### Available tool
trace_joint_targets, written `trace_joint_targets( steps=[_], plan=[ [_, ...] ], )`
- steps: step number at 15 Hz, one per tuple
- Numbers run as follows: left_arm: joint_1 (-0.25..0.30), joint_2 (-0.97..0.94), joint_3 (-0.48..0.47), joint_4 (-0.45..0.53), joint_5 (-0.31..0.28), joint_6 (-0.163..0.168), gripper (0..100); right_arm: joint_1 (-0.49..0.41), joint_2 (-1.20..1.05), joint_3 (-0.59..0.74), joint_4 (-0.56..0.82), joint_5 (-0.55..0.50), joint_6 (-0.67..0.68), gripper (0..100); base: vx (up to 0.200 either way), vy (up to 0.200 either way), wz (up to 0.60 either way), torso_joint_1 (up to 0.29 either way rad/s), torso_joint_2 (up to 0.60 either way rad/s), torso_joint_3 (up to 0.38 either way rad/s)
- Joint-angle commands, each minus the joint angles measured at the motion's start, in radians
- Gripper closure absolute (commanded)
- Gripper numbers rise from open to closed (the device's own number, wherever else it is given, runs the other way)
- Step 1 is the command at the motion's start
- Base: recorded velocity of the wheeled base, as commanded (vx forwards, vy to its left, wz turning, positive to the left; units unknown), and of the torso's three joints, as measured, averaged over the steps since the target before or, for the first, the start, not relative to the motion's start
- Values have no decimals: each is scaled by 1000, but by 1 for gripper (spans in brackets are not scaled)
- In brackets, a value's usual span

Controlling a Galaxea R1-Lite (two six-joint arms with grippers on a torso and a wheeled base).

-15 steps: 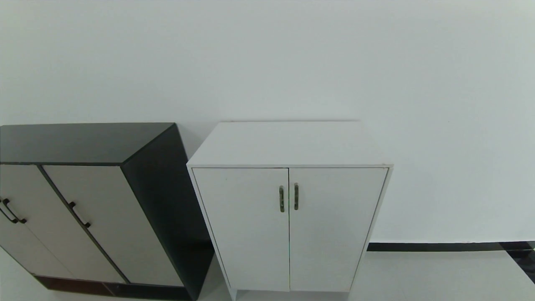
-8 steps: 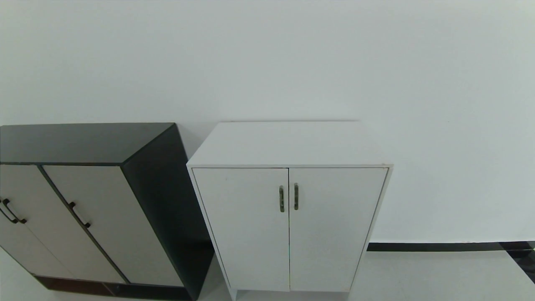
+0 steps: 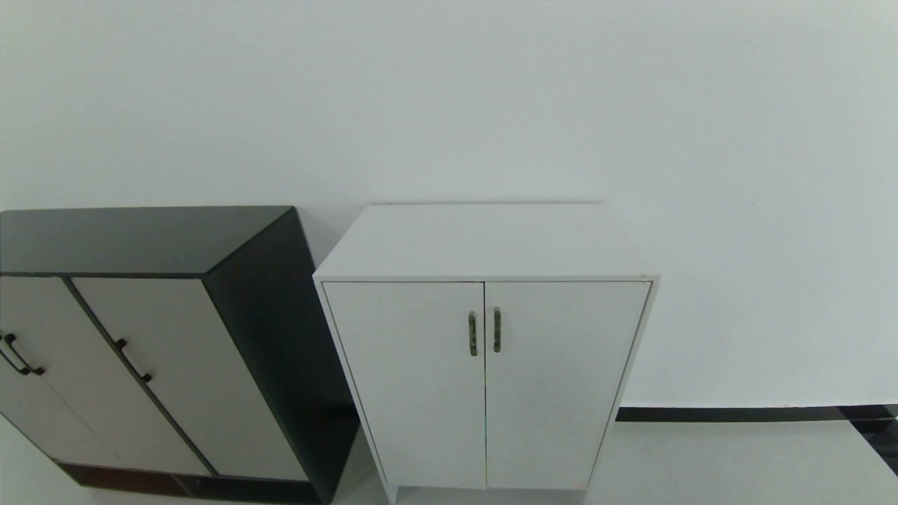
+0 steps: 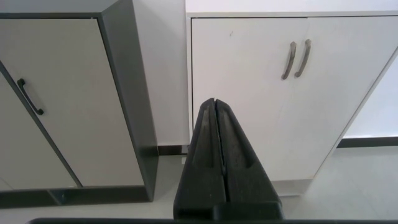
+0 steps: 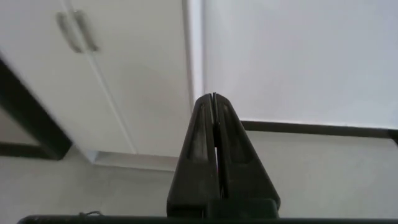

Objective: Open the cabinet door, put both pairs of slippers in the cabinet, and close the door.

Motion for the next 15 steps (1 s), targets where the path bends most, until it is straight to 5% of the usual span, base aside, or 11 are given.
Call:
trace_joint_targets(
  steps=[1,3,6,10,13,15],
  plan=[
    [0,0,0,0,-1,2,100,2,5,2,-6,18,-6,100,0,0,0,0,0,0],
    [0,0,0,0,0,0,100,32,34,2,-6,130,-5,100,0,0,0,0,0,0],
    [0,0,0,0,0,0,100,-41,22,-1,-5,25,-106,100,0,0,0,0,0,0],
    [0,0,0,0,0,0,100,-161,-12,-1,-3,5,-38,100,0,0,0,0,0,0],
    [0,0,0,0,0,0,100,-170,-13,-1,-5,-34,-8,100,0,0,0,0,0,0],
    [0,0,0,0,0,0,100,-121,-64,-1,-5,82,48,100,0,0,0,0,0,0]
  ],
)
